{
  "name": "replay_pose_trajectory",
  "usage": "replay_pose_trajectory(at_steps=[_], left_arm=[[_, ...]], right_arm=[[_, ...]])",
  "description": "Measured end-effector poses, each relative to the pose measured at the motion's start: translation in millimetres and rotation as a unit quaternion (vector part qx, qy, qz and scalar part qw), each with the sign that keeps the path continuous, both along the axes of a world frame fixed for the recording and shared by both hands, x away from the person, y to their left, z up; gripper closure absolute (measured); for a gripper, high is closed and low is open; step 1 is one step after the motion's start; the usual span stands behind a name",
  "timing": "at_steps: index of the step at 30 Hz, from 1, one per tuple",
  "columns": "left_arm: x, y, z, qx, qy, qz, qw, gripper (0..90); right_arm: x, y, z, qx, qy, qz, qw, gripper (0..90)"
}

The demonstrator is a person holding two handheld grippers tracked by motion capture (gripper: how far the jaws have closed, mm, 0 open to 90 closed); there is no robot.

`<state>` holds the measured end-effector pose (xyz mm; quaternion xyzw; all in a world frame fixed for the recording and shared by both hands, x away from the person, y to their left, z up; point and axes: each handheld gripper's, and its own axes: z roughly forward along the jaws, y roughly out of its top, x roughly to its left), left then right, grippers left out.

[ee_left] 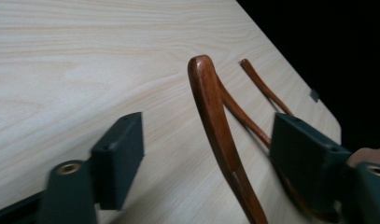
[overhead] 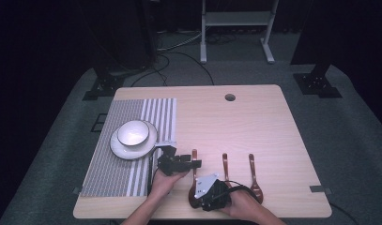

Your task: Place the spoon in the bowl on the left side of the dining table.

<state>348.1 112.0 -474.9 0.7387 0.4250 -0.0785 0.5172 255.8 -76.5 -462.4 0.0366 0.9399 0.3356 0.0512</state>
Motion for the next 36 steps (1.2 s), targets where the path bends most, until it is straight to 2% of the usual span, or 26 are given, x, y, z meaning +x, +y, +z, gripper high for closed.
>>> replay_pose_trajectory(at_steps=[1,2,4,5,6,8,9,10,14,21,29,36], left_arm=[[1.7,-1.2,0.1,-0.003,0.002,-0.001,1.0,32.7],[3.3,-2.1,0.4,-0.007,0.004,-0.006,0.9999,32.7],[5.6,-4.4,1.0,-0.014,0.008,-0.009,0.9998,41.6],[6.3,-5.5,0.9,-0.02,0.011,-0.01,0.9997,48.8],[7.1,-6.4,0.8,-0.024,0.015,-0.011,0.9996,48.8],[7.9,-8.5,1.1,-0.014,0.013,-0.013,0.9997,54.5],[7.6,-9.3,1.1,-0.011,0.009,-0.012,0.9998,60.6],[7.4,-9.3,0.9,-0.01,0.008,-0.012,0.9998,60.6],[7.0,-5.4,1.6,-0.02,0.007,-0.011,0.9997,72.1],[7.5,-2.4,0.3,-0.059,0.023,-0.016,0.9979,76.9],[6.5,-0.7,1.3,-0.073,0.018,-0.01,0.9971,79.4],[5.9,3.0,3.4,-0.099,0.023,-0.012,0.9947,81.7]], right_arm=[[0.0,0.0,0.0,0.0,0.0,0.0,1.0,67.0],[-0.1,0.0,0.0,0.0,-0.001,0.0,1.0,67.0],[-1.0,0.4,0.2,-0.001,-0.003,0.0,1.0,67.0],[-1.0,0.3,0.1,-0.001,-0.005,0.001,1.0,67.0],[-1.0,0.3,0.1,-0.001,-0.005,0.001,1.0,67.0],[-1.0,0.2,0.0,0.0,-0.004,0.002,1.0,67.0],[-0.9,0.1,-0.1,0.0,-0.005,0.003,1.0,67.0],[-0.9,0.1,-0.1,0.0,-0.005,0.003,1.0,67.0],[-1.0,-1.1,-0.7,0.004,-0.003,0.0,1.0,67.0],[-3.2,-3.2,-1.5,0.011,-0.008,-0.002,0.9999,65.1],[-2.7,-8.1,-1.2,0.014,-0.006,-0.009,0.9998,58.3],[-2.8,-14.4,3.3,0.017,0.001,-0.014,0.9998,54.1]])
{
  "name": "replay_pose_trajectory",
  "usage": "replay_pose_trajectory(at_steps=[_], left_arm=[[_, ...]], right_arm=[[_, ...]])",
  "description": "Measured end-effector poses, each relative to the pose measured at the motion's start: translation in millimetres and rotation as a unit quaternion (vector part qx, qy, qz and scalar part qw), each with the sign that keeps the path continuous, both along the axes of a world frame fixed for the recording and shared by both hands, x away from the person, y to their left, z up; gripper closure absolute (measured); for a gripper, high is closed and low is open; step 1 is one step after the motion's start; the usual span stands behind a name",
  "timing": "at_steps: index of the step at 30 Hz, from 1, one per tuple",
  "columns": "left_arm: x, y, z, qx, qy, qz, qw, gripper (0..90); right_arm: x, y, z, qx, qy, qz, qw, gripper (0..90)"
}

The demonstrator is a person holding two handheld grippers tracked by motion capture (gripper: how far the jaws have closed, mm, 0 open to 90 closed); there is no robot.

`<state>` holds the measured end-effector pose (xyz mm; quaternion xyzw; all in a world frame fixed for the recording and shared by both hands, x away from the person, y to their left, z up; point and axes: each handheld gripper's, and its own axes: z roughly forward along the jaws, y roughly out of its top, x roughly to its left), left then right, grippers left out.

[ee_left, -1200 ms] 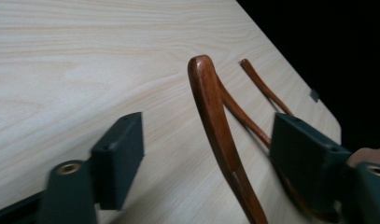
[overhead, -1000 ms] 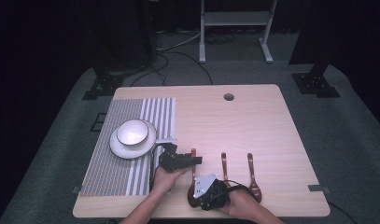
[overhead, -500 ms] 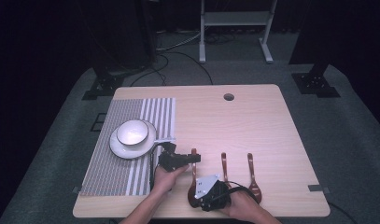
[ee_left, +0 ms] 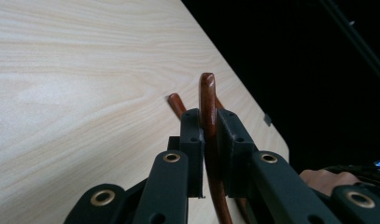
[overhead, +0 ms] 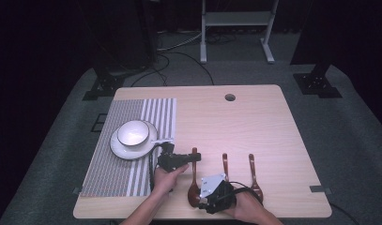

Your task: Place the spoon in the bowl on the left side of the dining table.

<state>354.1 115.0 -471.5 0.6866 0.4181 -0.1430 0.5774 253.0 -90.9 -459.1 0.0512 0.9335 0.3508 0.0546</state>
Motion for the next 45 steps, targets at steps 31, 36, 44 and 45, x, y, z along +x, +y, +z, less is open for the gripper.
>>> replay_pose_trajectory(at_steps=[31,36,44,45], left_arm=[[-6.3,7.1,24.2,-0.012,-0.042,-0.006,0.999,84.1],[-3.3,10.9,27.1,-0.009,-0.043,-0.007,0.999,84.1],[8.4,15.8,43.7,0.008,-0.062,-0.002,0.998,84.1],[11.1,17.1,46.5,0.008,-0.065,0.001,0.9979,84.1]], right_arm=[[5.2,-94.5,18.3,0.065,0.042,-0.12,0.9898,46.8],[3.7,-107.7,19.7,0.069,0.042,-0.137,0.9872,46.1],[0.8,-125.8,20.0,0.075,0.043,-0.158,0.9837,45.2],[0.4,-127.7,20.2,0.077,0.043,-0.162,0.9829,45.1]])
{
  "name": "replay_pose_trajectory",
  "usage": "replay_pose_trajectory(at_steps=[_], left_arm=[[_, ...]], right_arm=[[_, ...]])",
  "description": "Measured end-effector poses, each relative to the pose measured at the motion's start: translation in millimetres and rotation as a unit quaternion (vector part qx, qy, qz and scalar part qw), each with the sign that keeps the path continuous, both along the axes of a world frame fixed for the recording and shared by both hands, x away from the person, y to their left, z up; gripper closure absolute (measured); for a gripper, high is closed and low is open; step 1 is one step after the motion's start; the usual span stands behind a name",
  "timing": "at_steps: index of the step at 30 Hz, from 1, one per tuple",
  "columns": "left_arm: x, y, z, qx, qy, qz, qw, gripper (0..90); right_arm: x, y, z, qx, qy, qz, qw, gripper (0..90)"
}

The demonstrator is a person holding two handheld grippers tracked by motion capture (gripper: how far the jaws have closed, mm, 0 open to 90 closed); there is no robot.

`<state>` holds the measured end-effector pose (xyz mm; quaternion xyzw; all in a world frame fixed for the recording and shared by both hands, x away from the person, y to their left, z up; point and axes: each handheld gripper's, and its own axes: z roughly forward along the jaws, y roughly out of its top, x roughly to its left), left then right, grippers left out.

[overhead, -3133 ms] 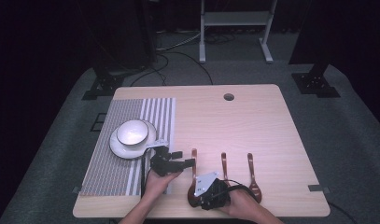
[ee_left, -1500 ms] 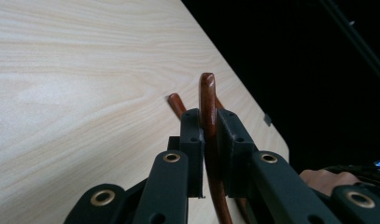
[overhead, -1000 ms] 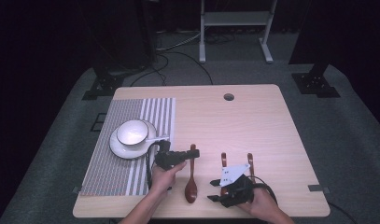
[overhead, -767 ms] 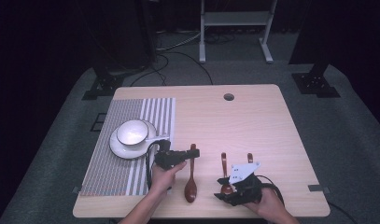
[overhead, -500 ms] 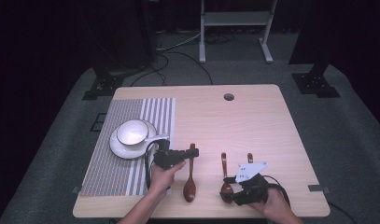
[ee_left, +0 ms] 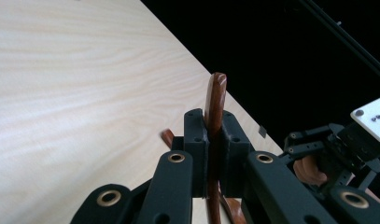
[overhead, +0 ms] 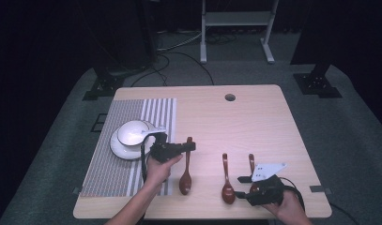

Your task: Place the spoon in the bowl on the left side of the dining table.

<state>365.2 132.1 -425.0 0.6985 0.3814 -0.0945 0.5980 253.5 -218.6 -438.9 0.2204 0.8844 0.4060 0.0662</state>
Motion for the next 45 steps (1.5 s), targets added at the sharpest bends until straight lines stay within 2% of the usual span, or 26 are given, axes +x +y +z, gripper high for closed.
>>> replay_pose_trajectory(at_steps=[7,17,26,39,45], left_arm=[[13.5,5.7,15.7,0.013,-0.014,0.003,0.9998,84.1],[30.0,17.0,29.2,0.017,-0.017,0.024,0.9994,84.1],[40.4,25.0,40.8,0.021,-0.022,0.039,0.9988,84.1],[54.4,45.2,59.8,0.025,-0.034,0.062,0.9972,84.1],[63.3,51.4,69.8,0.036,-0.038,0.072,0.996,84.1]], right_arm=[[-1.3,-8.0,0.8,0.012,-0.001,-0.011,0.9999,44.8],[-0.6,-13.6,3.0,0.014,-0.007,-0.02,0.9997,45.0],[-0.2,-13.2,3.2,0.013,-0.007,-0.021,0.9997,45.1],[-0.5,-15.3,4.8,0.014,-0.009,-0.021,0.9996,44.7],[0.6,-14.2,4.3,0.014,-0.008,-0.02,0.9997,44.7]])
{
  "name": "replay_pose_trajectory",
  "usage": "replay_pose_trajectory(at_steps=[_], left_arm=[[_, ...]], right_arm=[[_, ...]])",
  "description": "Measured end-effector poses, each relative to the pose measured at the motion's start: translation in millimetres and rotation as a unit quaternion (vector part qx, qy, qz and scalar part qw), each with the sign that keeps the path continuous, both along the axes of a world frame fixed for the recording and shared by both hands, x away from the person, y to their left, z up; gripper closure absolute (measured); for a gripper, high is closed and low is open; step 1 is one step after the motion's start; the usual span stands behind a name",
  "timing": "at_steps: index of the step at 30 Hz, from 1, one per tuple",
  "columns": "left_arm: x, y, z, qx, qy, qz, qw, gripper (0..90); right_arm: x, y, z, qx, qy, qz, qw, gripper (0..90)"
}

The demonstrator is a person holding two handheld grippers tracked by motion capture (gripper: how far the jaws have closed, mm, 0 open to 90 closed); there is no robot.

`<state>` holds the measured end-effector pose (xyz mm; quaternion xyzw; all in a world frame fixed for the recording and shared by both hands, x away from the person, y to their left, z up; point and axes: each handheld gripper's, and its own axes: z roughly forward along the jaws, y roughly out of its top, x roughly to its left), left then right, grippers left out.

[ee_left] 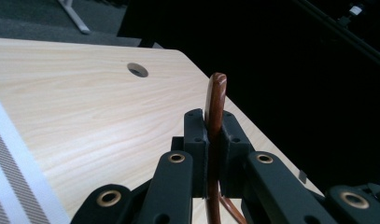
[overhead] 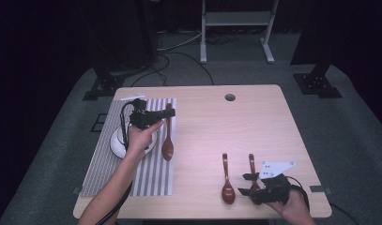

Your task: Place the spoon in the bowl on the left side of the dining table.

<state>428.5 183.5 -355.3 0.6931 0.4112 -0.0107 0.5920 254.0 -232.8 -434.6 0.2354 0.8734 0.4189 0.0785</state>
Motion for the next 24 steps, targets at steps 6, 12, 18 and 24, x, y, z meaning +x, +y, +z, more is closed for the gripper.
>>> replay_pose_trajectory(at_steps=[6,12,18,24], left_arm=[[6.5,5.1,6.7,-0.001,-0.005,0.004,1.0,84.1],[9.7,8.3,11.0,0.005,-0.006,0.011,0.9999,84.1],[15.0,16.8,17.1,0.006,-0.007,0.025,0.9996,84.1],[19.7,32.1,20.8,0.002,-0.007,0.047,0.9989,84.1]], right_arm=[[-0.3,-0.3,0.2,0.0,0.0,0.0,1.0,44.6],[0.4,-0.2,-0.9,-0.001,0.002,0.001,1.0,44.7],[0.5,0.5,0.1,-0.001,0.001,0.001,1.0,44.7],[0.6,-0.8,0.4,-0.001,0.001,0.001,1.0,44.6]])
